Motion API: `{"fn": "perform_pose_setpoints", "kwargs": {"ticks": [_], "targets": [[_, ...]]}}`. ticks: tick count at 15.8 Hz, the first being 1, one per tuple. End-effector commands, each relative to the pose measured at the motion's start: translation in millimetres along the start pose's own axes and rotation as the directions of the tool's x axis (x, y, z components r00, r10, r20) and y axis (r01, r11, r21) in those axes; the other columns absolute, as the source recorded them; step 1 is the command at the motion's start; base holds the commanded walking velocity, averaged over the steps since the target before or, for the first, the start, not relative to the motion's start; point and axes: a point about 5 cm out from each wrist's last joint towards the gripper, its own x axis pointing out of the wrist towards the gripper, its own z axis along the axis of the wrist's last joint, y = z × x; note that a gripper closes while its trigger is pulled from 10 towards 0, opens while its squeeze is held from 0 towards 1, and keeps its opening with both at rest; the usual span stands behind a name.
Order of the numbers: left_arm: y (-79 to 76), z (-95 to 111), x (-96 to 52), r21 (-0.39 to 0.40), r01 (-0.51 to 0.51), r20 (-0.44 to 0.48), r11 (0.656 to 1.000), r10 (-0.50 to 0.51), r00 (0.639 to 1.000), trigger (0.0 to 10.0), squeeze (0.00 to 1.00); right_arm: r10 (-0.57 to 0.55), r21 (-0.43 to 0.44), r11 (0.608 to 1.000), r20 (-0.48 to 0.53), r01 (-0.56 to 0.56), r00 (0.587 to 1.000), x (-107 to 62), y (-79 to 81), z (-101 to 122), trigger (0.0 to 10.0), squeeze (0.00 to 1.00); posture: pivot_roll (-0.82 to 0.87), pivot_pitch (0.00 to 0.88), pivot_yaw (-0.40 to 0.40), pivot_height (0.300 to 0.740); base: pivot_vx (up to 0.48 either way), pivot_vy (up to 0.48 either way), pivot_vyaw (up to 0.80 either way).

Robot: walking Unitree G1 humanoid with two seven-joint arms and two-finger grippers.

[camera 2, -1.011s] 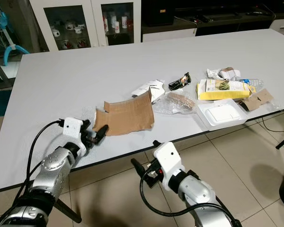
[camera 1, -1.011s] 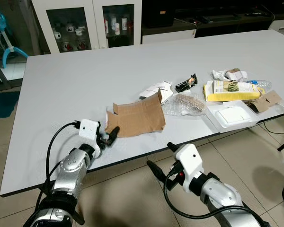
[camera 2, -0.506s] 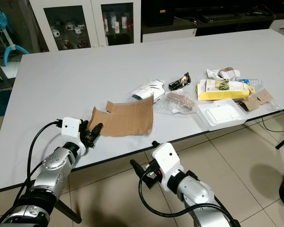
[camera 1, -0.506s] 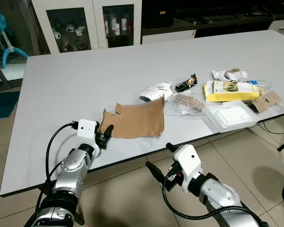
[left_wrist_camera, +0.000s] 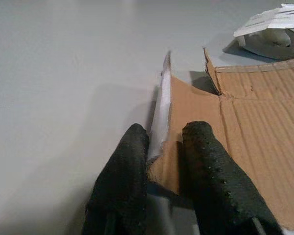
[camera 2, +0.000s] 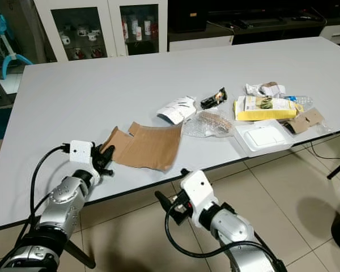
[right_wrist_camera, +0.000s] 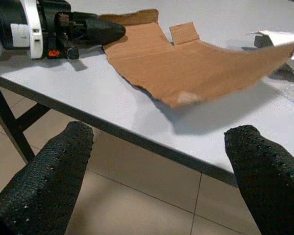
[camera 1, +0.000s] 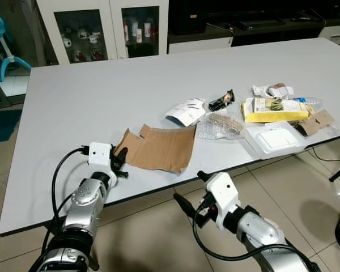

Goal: Picking trash to rubbish bin

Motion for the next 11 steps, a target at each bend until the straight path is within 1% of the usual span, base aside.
{"fn": "perform_pose_setpoints", "kwargs": {"ticks": [1, 4, 6, 9, 11], "targets": [[0.9, -5, -1.0, -0.019, -0.016, -0.027, 1.000, 0.015, 1.000, 0.0, 0.00, -0.004, 0.003, 1.000, -0.001, 0.004, 1.000, 0.6, -1.6, -1, 10.0, 0.00, -0.06, 0.000, -0.031, 0.740, 0.000, 0.000, 0.00], [2.8, 0, -1.3, -0.052, -0.031, 0.001, 0.998, 0.031, 1.000, 0.0, 0.00, -0.025, 0.009, 1.000, -0.002, 0.025, 1.000, 1.5, -2.3, -3, 10.0, 0.00, -0.04, 0.000, -0.037, 0.740, 0.000, 0.000, 0.00], [4.6, 1, -4.3, -0.077, -0.046, 0.014, 0.996, 0.048, 0.999, 0.0, 0.00, -0.053, 0.024, 0.998, 0.006, 0.053, 0.999, 5.1, -3.6, -3, 10.0, 0.00, -0.03, 0.000, -0.045, 0.740, 0.000, 0.000, 0.00], [2.8, -2, -7.9, -0.073, -0.043, 0.013, 0.996, 0.044, 0.999, 0.0, 0.00, -0.054, 0.023, 0.998, 0.003, 0.054, 0.999, 8.8, -4.2, -4, 10.0, 0.00, -0.01, 0.000, -0.055, 0.740, 0.000, 0.000, 0.00], [7.9, 3, -11.5, -0.072, -0.073, 0.038, 0.995, 0.076, 0.996, 0.0, 0.00, -0.061, 0.021, 0.998, 0.001, 0.061, 0.998, 11.8, -5.3, -5, 10.0, 0.00, 0.01, 0.000, -0.069, 0.740, 0.000, 0.000, 0.00]]}}
